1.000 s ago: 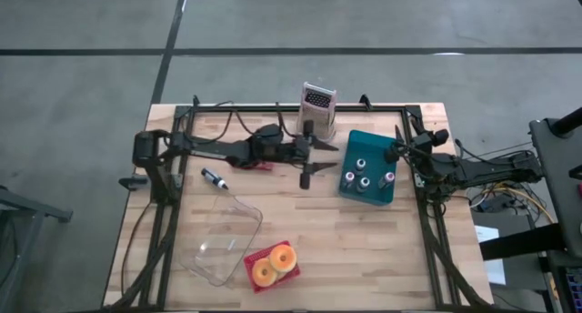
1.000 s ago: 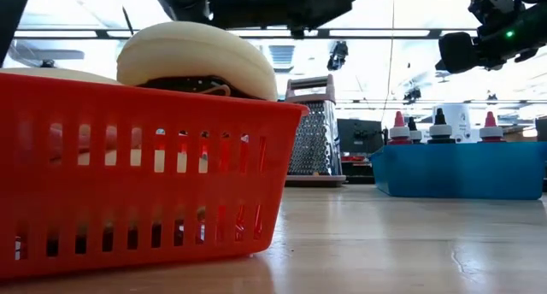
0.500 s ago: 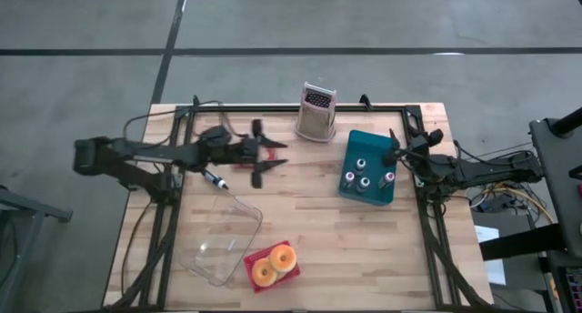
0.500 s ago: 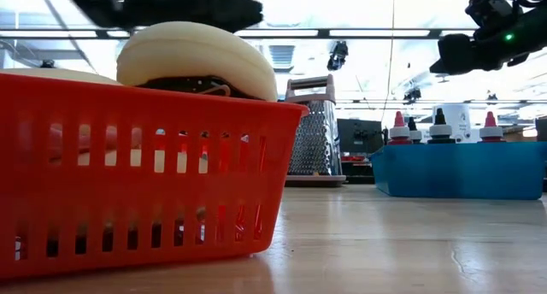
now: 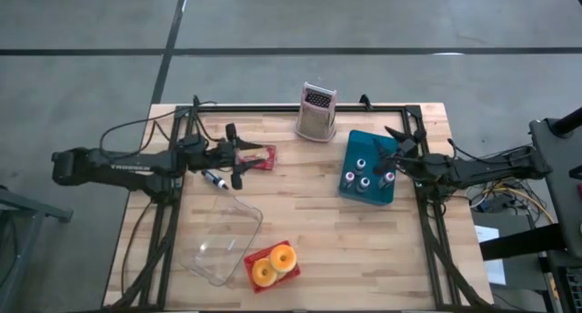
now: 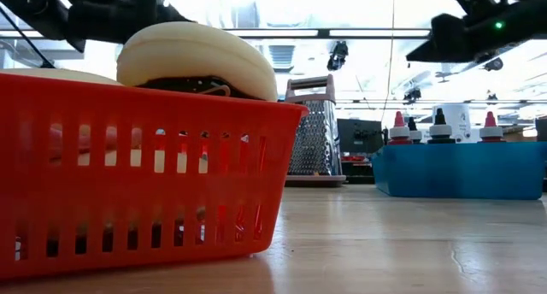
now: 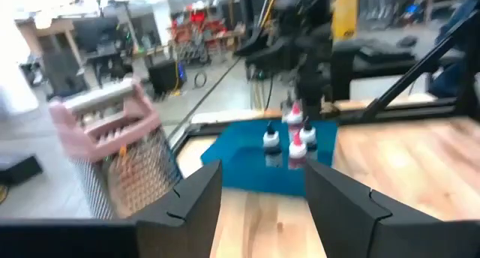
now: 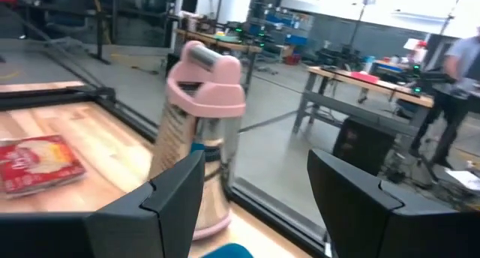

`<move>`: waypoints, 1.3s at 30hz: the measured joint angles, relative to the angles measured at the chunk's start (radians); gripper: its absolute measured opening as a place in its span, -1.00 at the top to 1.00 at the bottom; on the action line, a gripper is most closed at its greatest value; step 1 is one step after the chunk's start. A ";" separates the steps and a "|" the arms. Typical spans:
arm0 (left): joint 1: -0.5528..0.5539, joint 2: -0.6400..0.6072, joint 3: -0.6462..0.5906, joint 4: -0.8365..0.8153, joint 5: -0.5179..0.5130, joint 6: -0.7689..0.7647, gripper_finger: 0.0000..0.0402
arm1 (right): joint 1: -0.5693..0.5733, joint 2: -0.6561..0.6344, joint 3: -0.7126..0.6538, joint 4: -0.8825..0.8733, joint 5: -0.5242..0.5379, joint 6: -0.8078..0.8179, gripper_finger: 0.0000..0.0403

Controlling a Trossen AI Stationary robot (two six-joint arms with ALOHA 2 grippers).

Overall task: Pick & Place Food Item
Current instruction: Put the popcorn bag into the transparent bin

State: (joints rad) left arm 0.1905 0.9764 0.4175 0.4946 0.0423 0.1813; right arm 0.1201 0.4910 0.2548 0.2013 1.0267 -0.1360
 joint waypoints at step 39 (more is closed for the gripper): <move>0.151 0.040 0.066 -0.500 -0.062 -0.123 0.05 | 0.000 0.556 0.361 -0.056 -0.497 -0.008 -0.14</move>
State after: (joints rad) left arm 0.3413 1.0165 0.4835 -0.0051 -0.0202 0.0578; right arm 0.1200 1.0470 0.6156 0.1449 0.5295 -0.1436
